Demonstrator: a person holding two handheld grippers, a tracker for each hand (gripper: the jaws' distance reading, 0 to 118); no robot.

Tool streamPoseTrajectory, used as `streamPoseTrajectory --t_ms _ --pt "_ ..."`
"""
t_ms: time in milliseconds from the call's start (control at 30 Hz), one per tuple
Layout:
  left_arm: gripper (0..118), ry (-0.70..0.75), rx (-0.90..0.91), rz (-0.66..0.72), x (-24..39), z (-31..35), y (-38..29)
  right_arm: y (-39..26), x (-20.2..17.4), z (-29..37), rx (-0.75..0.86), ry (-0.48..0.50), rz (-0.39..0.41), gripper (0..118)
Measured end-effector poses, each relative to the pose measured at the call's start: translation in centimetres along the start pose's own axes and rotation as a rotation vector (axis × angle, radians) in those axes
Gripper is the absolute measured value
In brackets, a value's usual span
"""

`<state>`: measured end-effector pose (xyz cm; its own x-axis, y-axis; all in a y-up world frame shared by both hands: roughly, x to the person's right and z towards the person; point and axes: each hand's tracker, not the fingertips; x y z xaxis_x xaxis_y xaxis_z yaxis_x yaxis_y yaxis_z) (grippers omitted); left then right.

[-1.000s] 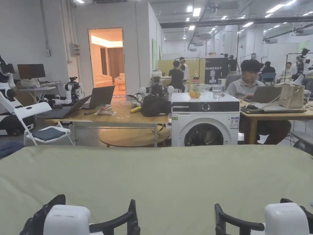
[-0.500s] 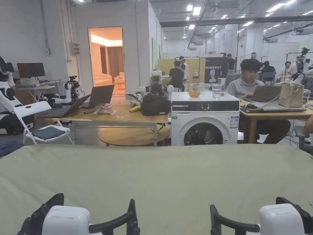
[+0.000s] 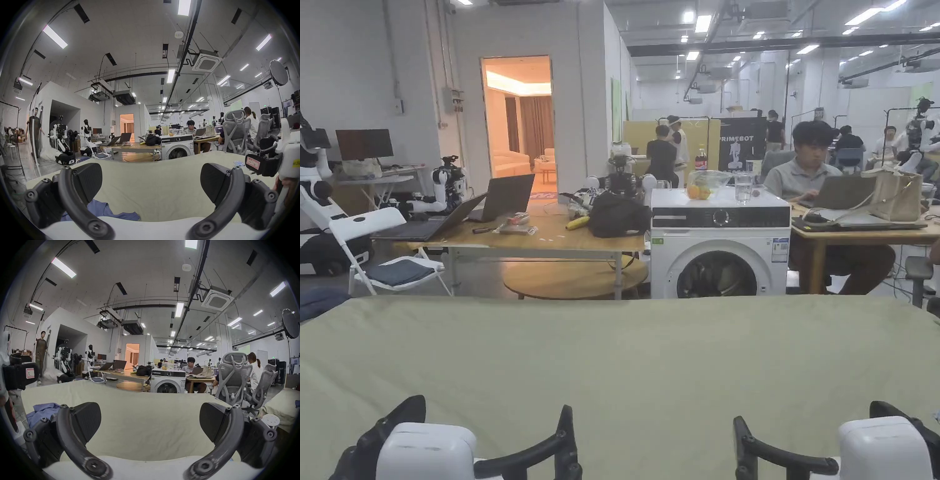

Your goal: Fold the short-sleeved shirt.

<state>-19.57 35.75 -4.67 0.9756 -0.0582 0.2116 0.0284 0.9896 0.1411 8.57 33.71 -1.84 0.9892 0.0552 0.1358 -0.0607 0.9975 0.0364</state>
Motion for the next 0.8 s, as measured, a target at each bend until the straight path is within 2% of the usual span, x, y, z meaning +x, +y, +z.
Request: streamPoseTrajectory --t_ms 367,533,700,733,767,800 --pt "118 -0.001 -0.007 -0.008 -0.07 -0.04 -0.01 -0.12 -0.28 -0.03 -0.007 -0.009 0.018 118" --pt "118 0.000 -0.006 -0.018 0.04 -0.09 0.00 -0.16 0.25 0.02 0.004 -0.020 0.001 106" --pt "117 -0.004 -0.006 -0.019 0.14 -0.11 -0.08 -0.20 0.33 -0.02 -0.004 -0.017 0.002 106" --pt "114 -0.011 -0.003 -0.020 0.11 -0.08 -0.07 -0.24 0.31 0.02 -0.004 -0.012 0.003 105" --pt "105 -0.013 -0.003 -0.021 0.10 -0.10 -0.05 -0.26 0.29 0.02 -0.006 -0.007 0.004 100" --pt "85 -0.013 -0.006 -0.025 0.10 -0.18 -0.02 -0.30 0.25 -0.02 -0.011 -0.003 0.006 85"
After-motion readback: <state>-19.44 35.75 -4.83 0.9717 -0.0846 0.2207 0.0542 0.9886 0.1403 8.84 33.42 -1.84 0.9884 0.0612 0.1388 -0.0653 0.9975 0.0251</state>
